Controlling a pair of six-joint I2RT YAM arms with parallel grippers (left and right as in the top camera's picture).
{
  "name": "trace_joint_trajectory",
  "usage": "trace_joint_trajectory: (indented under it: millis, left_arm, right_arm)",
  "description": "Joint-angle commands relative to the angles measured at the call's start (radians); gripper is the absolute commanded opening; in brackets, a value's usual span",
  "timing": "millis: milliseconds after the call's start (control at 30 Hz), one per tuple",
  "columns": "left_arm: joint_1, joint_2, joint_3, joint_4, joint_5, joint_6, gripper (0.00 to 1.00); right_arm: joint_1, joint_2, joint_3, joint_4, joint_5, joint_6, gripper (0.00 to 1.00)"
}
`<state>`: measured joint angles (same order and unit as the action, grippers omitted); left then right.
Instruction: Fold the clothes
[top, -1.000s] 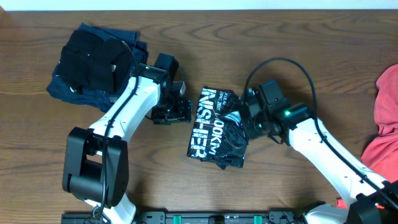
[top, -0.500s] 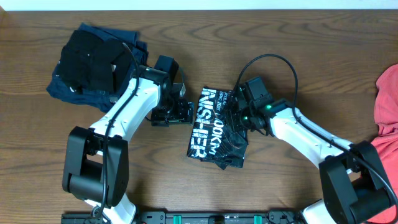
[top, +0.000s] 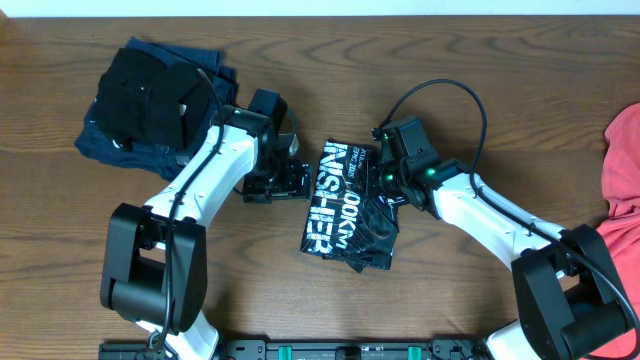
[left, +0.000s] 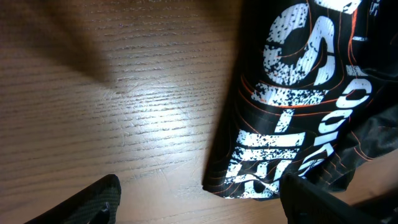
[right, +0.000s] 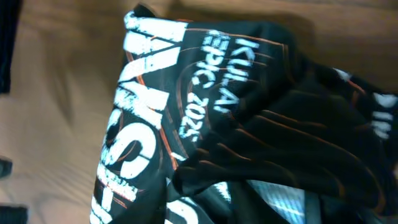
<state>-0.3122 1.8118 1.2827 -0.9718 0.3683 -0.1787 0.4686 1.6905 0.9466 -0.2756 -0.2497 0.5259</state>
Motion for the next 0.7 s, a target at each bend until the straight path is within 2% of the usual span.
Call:
trace_joint_trajectory:
  millis: [0,33,67,367,467,500,567,600,667]
  left_arm:
    - [-0.001,-0.020,-0.012,-0.003,0.010,0.010,0.84]
    - [-0.001,-0.020,-0.012,-0.003,0.010,0.010,0.83]
    - [-0.001,-0.020,-0.012,-0.003,0.010,0.010,0.83]
    - [-0.001,-0.020,-0.012,-0.002,0.010,0.010,0.83]
    - [-0.001,-0.020,-0.012,0.002,0.010,0.010,0.84]
    - [-0.001,-0.020,-0.012,0.005,0.010,0.010,0.84]
    - [-0.001,-0.020,-0.012,0.009,0.010,0.010,0.84]
    - [-0.001,-0.020,-0.012,0.010,0.010,0.010,0.84]
    - [-0.001,-0.020,-0.012,0.009,0.010,0.010,0.84]
  right_arm:
    - [0.006,-0.003,0.003,-0.008,0.079,0.046,0.14]
    - [0.002,-0.003,0.003,-0.008,0.098,0.046,0.04]
    - [-0.006,-0.003,0.003,-0.007,0.121,0.046,0.01]
    - [-0.180,-0.004,0.003,0.015,0.077,0.041,0.01]
    - [-0.234,-0.004,0.003,0.056,0.008,-0.032,0.01]
    - [-0.248,-0.004,0.003,0.070,-0.019,-0.058,0.06]
    - [-0.277,-0.004,0.003,0.089,-0.089,-0.112,0.34]
    - [-0.288,-0.004,0.003,0.084,-0.103,-0.125,0.41]
    - [-0.308,-0.004,0.003,0.056,-0.108,-0.125,0.41]
